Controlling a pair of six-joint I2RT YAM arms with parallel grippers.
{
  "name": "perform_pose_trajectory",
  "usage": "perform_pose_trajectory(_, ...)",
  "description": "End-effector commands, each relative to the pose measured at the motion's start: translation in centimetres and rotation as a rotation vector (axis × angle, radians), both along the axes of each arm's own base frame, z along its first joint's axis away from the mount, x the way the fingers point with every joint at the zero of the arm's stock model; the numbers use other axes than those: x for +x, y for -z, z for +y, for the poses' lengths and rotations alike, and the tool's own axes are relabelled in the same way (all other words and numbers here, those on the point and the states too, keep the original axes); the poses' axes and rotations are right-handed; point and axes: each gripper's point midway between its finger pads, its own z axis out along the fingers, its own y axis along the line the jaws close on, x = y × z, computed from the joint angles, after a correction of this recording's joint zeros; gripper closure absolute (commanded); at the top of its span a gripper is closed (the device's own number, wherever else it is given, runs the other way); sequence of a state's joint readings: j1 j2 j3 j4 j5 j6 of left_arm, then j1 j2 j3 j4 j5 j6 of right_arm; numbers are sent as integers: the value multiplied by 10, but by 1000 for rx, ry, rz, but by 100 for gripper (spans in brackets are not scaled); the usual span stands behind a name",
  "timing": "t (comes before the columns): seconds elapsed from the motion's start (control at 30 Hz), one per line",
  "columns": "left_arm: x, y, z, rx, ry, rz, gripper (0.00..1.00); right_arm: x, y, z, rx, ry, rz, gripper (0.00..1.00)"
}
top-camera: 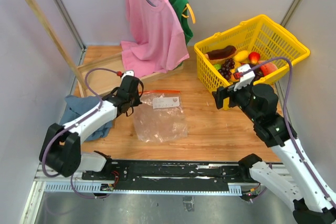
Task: Place the food in the zip-top bag and seal the zipper
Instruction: Pick up the zipper food storage bag at the center of the board, then open the zipper of the food storage bag.
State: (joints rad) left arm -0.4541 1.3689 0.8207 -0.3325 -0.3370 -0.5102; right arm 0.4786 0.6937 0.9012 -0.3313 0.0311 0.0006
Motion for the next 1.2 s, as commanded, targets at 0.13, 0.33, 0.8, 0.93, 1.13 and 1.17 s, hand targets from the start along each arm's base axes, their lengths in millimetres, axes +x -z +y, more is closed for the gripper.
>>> perform_pose_trajectory(0.13,25,-112,-19,74,301,-439,100,1,-7,50,14,-226,112,2)
perform_pose_trajectory(0.33,13,-176,-38,84,515,-711,100,8,-25,74,-3,-345,152,1)
perform_pose_trajectory(0.8,-33,-222,-80,160,956,-1020,100,22,-29,120,-2,-560,218,8)
perform_pose_trajectory(0.93,-36,-219,-84,174,993,-1040,100,22,-17,137,17,-620,255,11)
perform_pose_trajectory(1.13,-39,-221,-89,163,1023,-1060,100,7,6,168,44,-725,313,16)
perform_pose_trajectory(1.17,-40,-222,-90,159,1026,-1068,100,7,10,171,40,-730,319,17)
